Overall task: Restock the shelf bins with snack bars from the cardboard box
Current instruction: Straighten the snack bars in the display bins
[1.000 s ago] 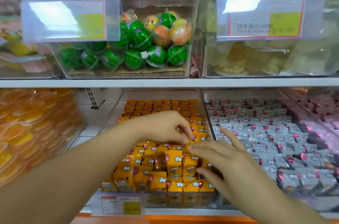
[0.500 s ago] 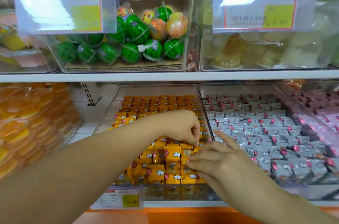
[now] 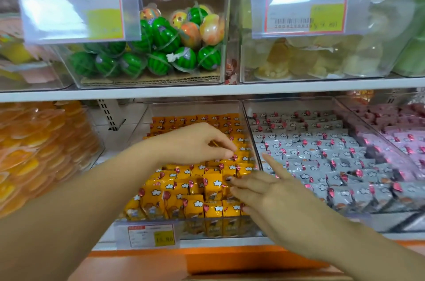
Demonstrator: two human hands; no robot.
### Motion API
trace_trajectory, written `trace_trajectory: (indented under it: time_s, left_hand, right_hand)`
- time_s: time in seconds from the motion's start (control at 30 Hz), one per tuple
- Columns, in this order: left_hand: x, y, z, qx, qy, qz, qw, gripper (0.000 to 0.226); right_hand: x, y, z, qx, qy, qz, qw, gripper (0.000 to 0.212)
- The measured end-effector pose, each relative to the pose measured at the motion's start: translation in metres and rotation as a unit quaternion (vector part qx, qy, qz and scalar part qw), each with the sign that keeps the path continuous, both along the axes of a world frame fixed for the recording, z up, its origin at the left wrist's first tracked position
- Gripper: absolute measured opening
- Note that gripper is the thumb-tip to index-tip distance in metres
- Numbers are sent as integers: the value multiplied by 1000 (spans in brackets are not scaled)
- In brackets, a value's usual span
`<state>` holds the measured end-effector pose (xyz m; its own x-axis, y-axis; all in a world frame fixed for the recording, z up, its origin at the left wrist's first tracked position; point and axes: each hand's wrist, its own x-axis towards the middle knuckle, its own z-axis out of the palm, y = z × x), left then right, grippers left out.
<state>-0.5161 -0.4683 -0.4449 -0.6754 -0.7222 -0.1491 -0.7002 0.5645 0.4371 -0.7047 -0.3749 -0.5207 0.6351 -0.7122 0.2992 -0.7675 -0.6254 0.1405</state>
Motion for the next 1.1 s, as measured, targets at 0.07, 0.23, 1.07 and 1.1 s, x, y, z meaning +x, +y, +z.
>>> trace_trajectory:
  time_s: [0.07,0.23,1.07,1.1]
  left_hand:
    - [16,21,4,-4,-22,3,1000,34]
    - [17,56,-12,-111,-156,-9,981,42]
    - [64,70,-8,-136,-14,134,982,26]
    - [77,78,-8,-169,3,155,973,26]
  right_hand:
    - [-4,11,2,-12,-32,-4,999,34]
    - [10,27,-9,-50,24,23,998,45]
    - [42,47,12,61,-61,-27,996,44]
    - [51,52,14,92,-77,-22,993,51]
